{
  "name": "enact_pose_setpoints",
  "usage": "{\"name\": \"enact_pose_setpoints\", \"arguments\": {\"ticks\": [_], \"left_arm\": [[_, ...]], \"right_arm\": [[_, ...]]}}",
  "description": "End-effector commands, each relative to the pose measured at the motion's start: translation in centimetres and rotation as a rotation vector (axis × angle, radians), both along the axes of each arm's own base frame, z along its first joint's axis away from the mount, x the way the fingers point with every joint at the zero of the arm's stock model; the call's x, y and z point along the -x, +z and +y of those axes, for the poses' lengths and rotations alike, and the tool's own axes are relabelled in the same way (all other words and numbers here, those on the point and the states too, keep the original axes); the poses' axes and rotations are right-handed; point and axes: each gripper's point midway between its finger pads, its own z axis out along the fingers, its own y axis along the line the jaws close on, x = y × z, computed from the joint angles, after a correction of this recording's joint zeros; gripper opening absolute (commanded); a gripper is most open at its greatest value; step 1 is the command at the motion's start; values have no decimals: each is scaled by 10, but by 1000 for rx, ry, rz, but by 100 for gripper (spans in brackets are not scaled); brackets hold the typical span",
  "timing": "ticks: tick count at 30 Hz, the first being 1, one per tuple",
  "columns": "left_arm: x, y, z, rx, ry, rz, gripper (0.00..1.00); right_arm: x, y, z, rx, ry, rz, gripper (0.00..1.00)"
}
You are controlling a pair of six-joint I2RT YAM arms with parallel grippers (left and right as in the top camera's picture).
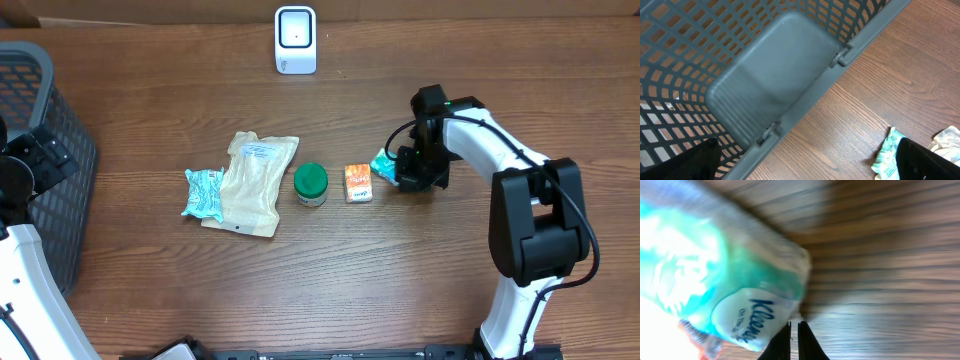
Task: Scan the item barcode
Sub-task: 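Grasp the teal Kleenex tissue pack with the right gripper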
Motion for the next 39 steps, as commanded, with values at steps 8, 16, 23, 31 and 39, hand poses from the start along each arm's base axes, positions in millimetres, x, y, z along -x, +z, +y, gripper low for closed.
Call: {"name": "enact_pose_setpoints", "arguments": {"ticks": [8, 16, 23, 31, 39], "left_arm": [[1, 3, 4, -20, 1, 4, 100], [1, 3, 4, -20, 1, 4, 100], [1, 3, 4, -20, 1, 4, 100], [1, 3, 4, -20, 1, 4, 99], [1, 3, 4, -20, 1, 4, 99]], "right_arm": [[-13, 66, 56, -154, 218, -176, 4], [-31, 99, 15, -150, 78, -229, 45], [-40, 68, -8, -158, 36, -239, 44], [-35, 32, 1, -225, 103, -212, 39], [-37, 10, 2, -227, 103, -184, 38]]}}
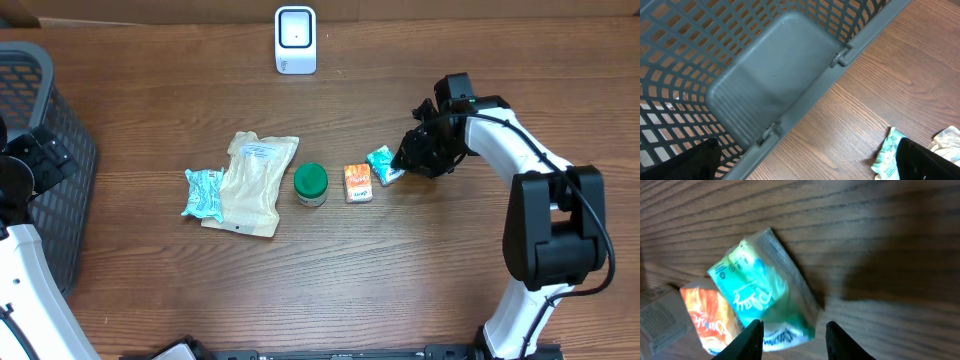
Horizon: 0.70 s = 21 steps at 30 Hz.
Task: Scan the item barcode
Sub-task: 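Grasp the teal Kleenex tissue pack with the right gripper, then lift the teal tissue pack and carry it to the scanner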
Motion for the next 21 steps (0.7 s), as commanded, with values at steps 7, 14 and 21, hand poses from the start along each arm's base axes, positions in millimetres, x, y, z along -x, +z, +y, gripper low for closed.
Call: {"name": "enact_pose_setpoints", "arguments": {"ticks": [7, 14, 21], "left_arm": [[1, 3, 3, -19, 1, 4, 100], [1, 3, 3, -19, 0, 4, 100], [1, 3, 3, -19, 1, 4, 100]], "right_arm": [[8, -26, 10, -54, 21, 65, 23], [15, -25, 17, -102, -7, 105, 4], [14, 60, 60, -432, 106, 6, 4]]}}
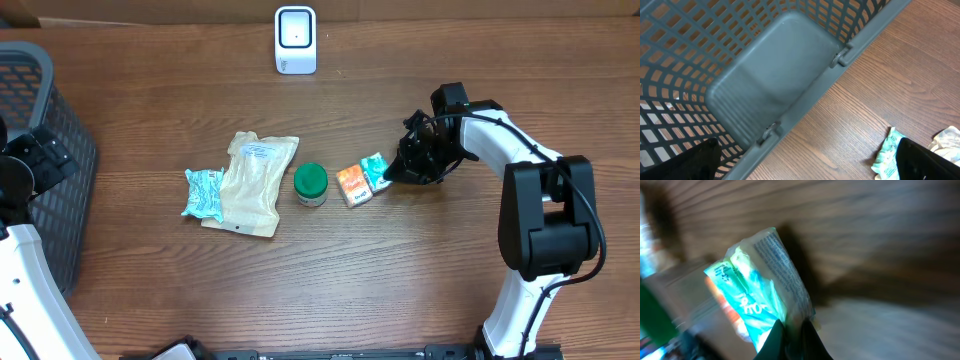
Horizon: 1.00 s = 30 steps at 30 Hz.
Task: Scan the item barcode
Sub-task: 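Lift the teal tissue pack and carry it to the scanner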
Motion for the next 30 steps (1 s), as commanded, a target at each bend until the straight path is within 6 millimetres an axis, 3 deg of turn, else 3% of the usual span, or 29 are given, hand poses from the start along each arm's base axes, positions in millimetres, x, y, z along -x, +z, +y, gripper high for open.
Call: {"name": "enact_pose_setpoints", "arguments": {"ticks": [1, 8, 13, 22, 30], "left_arm": [[1, 3, 3, -19, 1, 4, 99], [1, 3, 3, -19, 0, 5, 100], [0, 3, 3, -19, 0, 4, 100], [0, 3, 3, -19, 0, 4, 100], [0, 3, 3, -19, 0, 4, 100]], "right_arm": [[-7, 76, 34, -269, 57, -134, 4], [3, 169, 61, -615, 113, -235, 4], [4, 209, 67, -832, 105, -179, 4], [-1, 239, 69, -947, 42, 55, 4], [-4, 244, 69, -945, 20, 109, 4]]}}
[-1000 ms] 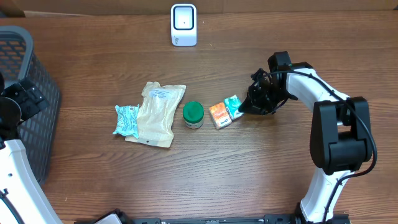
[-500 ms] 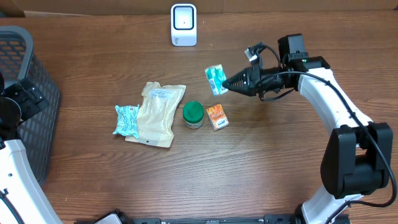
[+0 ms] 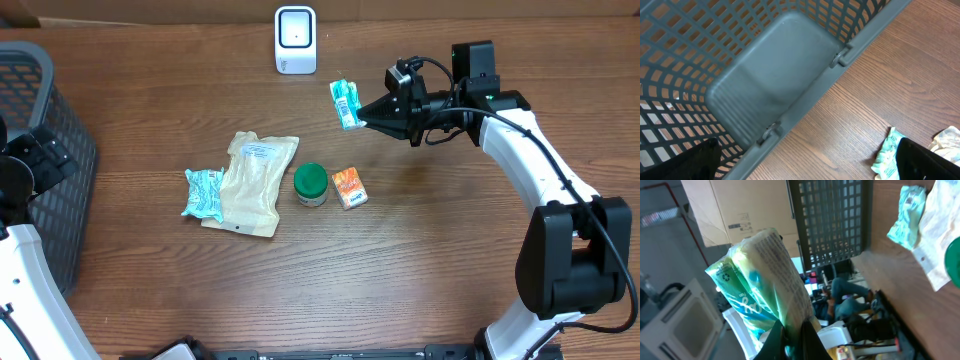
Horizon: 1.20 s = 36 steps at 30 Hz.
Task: Scan the item barcode
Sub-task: 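Lift the teal tissue pack and carry it to the scanner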
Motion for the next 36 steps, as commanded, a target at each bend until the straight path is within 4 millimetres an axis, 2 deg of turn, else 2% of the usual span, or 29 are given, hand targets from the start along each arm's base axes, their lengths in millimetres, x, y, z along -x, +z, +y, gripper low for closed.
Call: {"name": "enact_pose_setpoints", "arguments": {"ticks": [1, 7, 11, 13, 17, 21, 24, 26, 29, 32, 34, 36], "left_arm": [[0, 3, 3, -19, 0, 4, 99], [0, 3, 3, -19, 0, 4, 100], [0, 3, 3, -19, 0, 4, 100], [0, 3, 3, -19, 0, 4, 99], [0, 3, 3, -19, 0, 4, 99], [0, 3, 3, -19, 0, 4, 100], [0, 3, 3, -19, 0, 4, 99], [0, 3, 3, -19, 0, 4, 100], [0, 3, 3, -19, 0, 4, 99], [0, 3, 3, -19, 0, 4, 100], [0, 3, 3, -19, 0, 4, 100], [0, 3, 3, -19, 0, 4, 100]], "right_arm": [[3, 17, -2, -26, 22, 36, 4], [-1, 18, -1, -29, 15, -60, 4], [-9, 7, 2, 25, -31, -160, 4], [-14, -5, 5, 88, -68, -174, 4], [-20, -51, 2, 329, -159, -137, 4], [-18, -98, -17, 609, -218, -80, 4], [-18, -108, -37, 787, -245, -73, 4], [-24, -100, -50, 904, -273, -94, 4], [-41, -70, -69, 1075, -353, -179, 4], [-65, -24, -79, 1209, -477, -336, 4], [-86, 15, -81, 1296, -612, -484, 4], [-108, 44, -73, 1358, -704, -685, 4]]}}
